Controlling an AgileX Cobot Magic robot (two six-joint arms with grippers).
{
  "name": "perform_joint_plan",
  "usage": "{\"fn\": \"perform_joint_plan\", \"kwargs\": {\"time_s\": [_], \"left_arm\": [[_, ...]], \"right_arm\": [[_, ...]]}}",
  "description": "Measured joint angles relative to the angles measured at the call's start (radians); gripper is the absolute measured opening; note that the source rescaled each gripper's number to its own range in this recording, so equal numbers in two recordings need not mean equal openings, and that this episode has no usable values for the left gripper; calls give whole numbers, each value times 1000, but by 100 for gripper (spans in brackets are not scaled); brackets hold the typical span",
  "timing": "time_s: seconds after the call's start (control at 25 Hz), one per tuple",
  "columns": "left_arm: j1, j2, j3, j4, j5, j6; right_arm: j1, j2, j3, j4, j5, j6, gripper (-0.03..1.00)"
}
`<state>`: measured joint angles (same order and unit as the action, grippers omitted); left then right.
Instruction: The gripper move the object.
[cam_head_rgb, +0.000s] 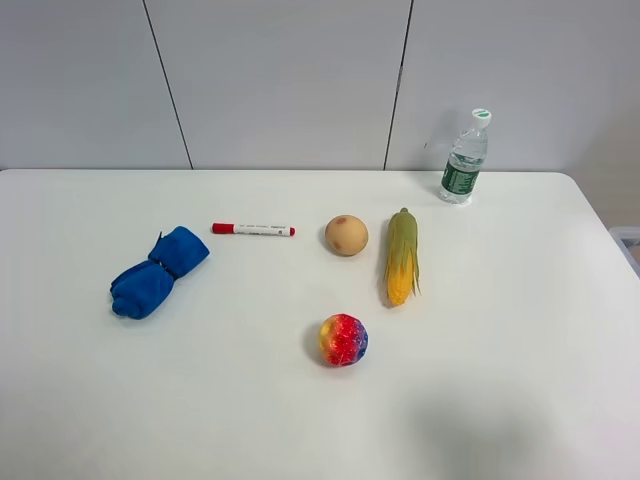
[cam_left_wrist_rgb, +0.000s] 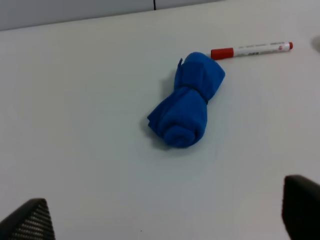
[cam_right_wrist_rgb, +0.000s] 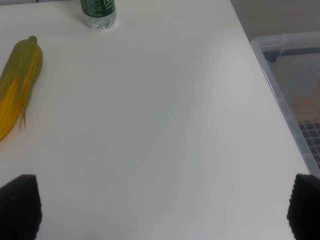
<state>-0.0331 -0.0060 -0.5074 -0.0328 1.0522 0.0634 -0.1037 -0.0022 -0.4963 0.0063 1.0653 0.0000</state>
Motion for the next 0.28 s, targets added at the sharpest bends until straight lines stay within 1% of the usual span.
{"fn": "perform_joint_plan", "kwargs": {"time_s": [0.28], "left_arm": [[0,0,0,0,0,0]], "right_arm": [[0,0,0,0,0,0,100]]}}
